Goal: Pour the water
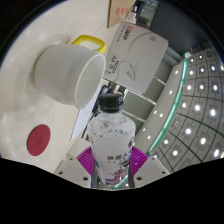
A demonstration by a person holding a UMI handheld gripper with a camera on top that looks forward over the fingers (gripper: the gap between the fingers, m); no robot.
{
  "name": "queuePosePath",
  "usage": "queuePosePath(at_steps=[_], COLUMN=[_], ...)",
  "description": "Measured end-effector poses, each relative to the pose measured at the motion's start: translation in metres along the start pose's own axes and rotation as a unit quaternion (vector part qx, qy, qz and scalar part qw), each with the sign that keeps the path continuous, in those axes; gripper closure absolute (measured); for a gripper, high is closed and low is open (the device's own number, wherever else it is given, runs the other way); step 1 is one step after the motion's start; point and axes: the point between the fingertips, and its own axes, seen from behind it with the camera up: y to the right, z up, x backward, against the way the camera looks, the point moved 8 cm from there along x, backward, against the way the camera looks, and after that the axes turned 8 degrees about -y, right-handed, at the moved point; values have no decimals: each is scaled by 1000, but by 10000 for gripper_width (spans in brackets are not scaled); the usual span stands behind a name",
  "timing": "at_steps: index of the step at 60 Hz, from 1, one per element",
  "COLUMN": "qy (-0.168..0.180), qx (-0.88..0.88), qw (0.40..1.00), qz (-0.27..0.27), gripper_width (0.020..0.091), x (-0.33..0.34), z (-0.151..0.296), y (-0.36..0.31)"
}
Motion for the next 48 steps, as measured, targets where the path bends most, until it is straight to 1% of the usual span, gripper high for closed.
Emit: queuePosePath(at_steps=[7,18,19,24,29,36,42,48], qy=[10,3,1,-9,-23,-44,-36,-29], qx=[31,-2,-8,-71,-165,-342,-487,-585], qw=[999,1000,1000,996,982,927,850,773], qz=[-5,20,22,47,86,149,198,242], gripper_width=[679,678,677,677,673,671,670,670], x=[2,4,9,9,12,20,26,27], z=[9,7,1,-4,-17,-35,-41,-48], y=[-5,-8,-7,0,7,17,18,8])
